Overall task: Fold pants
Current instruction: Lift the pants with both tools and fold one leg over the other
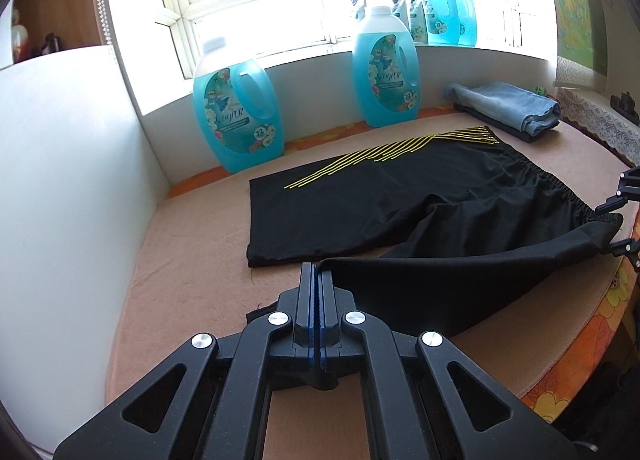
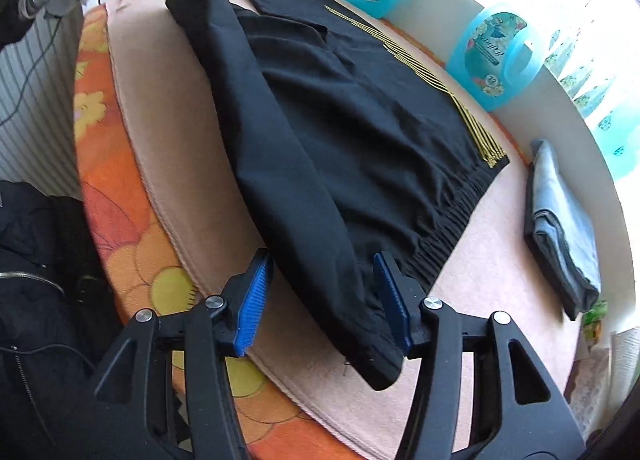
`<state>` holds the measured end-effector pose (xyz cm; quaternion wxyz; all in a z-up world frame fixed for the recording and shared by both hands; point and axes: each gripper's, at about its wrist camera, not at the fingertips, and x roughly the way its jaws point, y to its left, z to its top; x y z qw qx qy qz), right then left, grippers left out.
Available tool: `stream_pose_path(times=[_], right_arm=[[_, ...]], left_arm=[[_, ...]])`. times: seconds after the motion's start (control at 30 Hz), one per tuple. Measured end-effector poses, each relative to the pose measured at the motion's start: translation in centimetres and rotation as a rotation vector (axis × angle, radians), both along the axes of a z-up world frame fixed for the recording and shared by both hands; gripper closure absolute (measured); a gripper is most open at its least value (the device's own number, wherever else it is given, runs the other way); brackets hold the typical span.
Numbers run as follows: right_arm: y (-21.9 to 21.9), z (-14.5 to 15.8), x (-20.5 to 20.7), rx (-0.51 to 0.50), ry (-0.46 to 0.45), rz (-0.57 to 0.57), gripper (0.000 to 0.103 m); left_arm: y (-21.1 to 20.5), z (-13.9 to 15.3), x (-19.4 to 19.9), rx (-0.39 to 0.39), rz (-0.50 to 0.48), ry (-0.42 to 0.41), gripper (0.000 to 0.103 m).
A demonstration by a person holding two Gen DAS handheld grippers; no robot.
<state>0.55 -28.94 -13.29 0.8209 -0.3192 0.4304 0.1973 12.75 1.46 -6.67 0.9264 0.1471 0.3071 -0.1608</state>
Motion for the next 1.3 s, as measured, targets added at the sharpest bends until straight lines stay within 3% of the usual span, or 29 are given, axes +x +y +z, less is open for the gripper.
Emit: stream_pose_path(times=[0.03,0.23,0.43,0.63,0.87,1.13,1.3], right_arm=[[-0.3,0.3,0.6,0.012,0.011,-0.024,0.103],[-1.4,4.6,3.3,0.097,-0.106,-0.092,0.102],[-0.9,7.7,7.6,0.043,-0.214,-0.109,0.102],[-1.0,9.5,14.0,0.039,-0.229,-0.134,0.102],[-2.4,7.4,22.3,0.043,-0.169,-0.164,0.103],[-3.6,2.3,29.3,0.039,-0.056,-0.181,0.102],[-3.7,-0.5,31.5,0.019,0.005,-0.178,0.102]], left_arm=[[0.1,0.1,0.1,-0.003,-0.001,0.001,0.103],[0.1,0.9,1.4,0.011,0.010,-0.023,0.103],[0.0,2.8,4.3,0.037,0.017,-0.078,0.103],[-1.1,4.0,9.5,0.085,0.024,-0.103,0.103],[-2.3,2.4,16.3,0.097,0.053,-0.066,0.103],[-4.0,-2.9,22.7,0.127,0.078,0.041,0.103],[-4.6,-5.4,25.1,0.144,0.091,0.092,0.103]])
